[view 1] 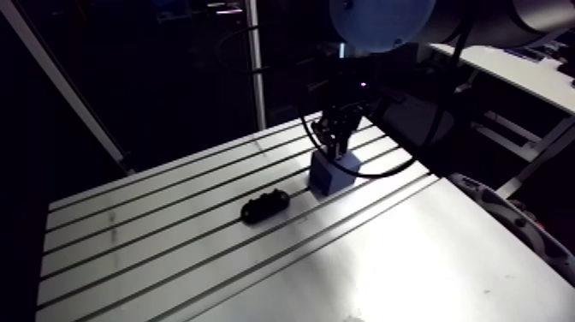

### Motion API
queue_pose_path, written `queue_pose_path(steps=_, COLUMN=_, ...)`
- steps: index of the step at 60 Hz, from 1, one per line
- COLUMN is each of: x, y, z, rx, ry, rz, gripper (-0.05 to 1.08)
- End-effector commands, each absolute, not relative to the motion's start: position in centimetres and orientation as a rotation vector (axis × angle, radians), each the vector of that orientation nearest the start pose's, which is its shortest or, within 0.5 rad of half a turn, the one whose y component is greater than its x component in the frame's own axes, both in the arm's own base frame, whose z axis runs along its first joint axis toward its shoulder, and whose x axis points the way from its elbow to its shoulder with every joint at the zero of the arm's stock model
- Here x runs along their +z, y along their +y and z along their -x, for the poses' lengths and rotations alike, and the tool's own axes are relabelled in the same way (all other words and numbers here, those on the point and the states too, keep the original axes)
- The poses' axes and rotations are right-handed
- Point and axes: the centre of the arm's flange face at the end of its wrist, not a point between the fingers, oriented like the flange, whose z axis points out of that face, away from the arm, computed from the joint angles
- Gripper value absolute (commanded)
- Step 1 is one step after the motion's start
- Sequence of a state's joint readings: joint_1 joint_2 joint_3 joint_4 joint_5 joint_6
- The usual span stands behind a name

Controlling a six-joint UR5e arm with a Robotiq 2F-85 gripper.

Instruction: Pick up the M10 bolt and insert it into the hex recess until seated.

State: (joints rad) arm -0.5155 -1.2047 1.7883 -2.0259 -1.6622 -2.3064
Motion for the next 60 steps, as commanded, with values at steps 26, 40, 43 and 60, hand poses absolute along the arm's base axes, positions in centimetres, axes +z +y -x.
queue_pose_path(steps=26, x=23.08, y=17.14, z=55.44, rx=-0.005, ry=2.962, rz=0.343, gripper=0.66)
queue_pose_path(steps=40, x=23.01, y=17.09, z=55.39, rx=-0.009, ry=2.961, rz=0.343, gripper=0.66)
queue_pose_path(steps=43, x=23.01, y=17.09, z=55.39, rx=-0.009, ry=2.961, rz=0.343, gripper=0.67)
queue_pose_path(steps=60, x=22.99, y=17.08, z=55.38, rx=-0.011, ry=2.959, rz=0.347, gripper=0.67)
